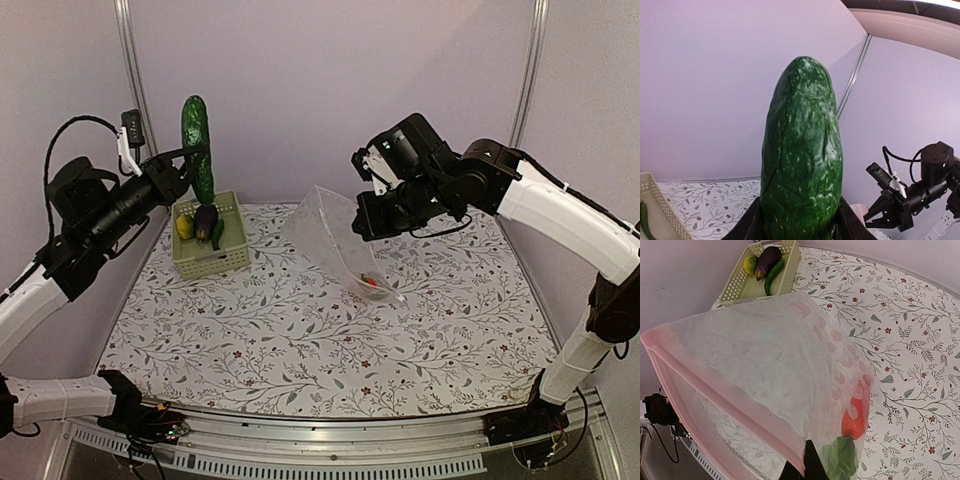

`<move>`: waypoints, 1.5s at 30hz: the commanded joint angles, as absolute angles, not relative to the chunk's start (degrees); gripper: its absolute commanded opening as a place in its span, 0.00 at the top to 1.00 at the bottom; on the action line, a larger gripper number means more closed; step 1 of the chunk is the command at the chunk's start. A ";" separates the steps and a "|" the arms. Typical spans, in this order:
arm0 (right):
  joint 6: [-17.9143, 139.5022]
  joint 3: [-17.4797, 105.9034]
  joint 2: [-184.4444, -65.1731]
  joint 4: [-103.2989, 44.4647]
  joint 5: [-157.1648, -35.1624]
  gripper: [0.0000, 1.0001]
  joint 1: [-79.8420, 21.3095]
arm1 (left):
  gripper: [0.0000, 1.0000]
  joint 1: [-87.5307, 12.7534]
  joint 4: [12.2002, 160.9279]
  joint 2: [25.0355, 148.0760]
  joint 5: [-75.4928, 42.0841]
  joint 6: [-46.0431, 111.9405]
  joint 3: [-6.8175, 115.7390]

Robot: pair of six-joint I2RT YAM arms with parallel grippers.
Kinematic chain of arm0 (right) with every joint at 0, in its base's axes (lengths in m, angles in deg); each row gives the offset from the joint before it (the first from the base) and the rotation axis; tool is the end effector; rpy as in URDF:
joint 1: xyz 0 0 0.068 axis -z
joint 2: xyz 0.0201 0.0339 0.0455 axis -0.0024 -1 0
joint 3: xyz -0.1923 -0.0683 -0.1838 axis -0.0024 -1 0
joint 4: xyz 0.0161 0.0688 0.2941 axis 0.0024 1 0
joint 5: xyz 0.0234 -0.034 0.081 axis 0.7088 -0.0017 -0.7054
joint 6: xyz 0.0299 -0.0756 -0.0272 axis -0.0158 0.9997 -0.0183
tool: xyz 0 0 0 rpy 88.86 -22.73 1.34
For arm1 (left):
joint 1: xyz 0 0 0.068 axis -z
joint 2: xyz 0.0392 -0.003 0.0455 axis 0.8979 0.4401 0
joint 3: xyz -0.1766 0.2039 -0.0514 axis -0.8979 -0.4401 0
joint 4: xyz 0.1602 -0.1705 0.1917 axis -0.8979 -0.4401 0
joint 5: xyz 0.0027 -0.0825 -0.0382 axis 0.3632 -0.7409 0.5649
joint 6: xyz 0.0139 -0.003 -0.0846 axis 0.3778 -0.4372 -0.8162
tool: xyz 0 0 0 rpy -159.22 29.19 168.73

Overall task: Place the food in the zip-top bag and seal the zipper
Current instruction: Place the fake vegetable in the zipper food storage bag.

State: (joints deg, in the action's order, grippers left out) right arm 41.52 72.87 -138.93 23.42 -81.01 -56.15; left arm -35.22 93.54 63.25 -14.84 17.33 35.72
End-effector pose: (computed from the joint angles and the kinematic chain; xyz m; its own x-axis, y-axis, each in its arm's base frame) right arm 0.2462 0.3476 0.3790 -0.6894 -0.2427 -0.6826 -0.5196 0.8222 0.2325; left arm 0.2507 -0.1466 0.4169 -0.1209 -0.4517 -0.8840 0.5819 0.6892 -0.4317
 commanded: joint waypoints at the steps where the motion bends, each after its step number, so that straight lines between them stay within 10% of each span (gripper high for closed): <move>1: 41.39 74.53 -139.60 22.72 -82.07 1.00 -55.94 | 0.64 -26.97 96.22 61.94 -10.38 20.40 33.67; 13: 39.94 74.84 -139.92 22.00 -84.72 1.00 -56.14 | 0.64 -5.99 111.37 76.29 -4.65 33.18 40.04; 45: 39.84 75.80 -138.23 22.27 -85.89 1.00 -56.16 | 0.65 -0.43 133.66 95.71 5.36 46.96 38.27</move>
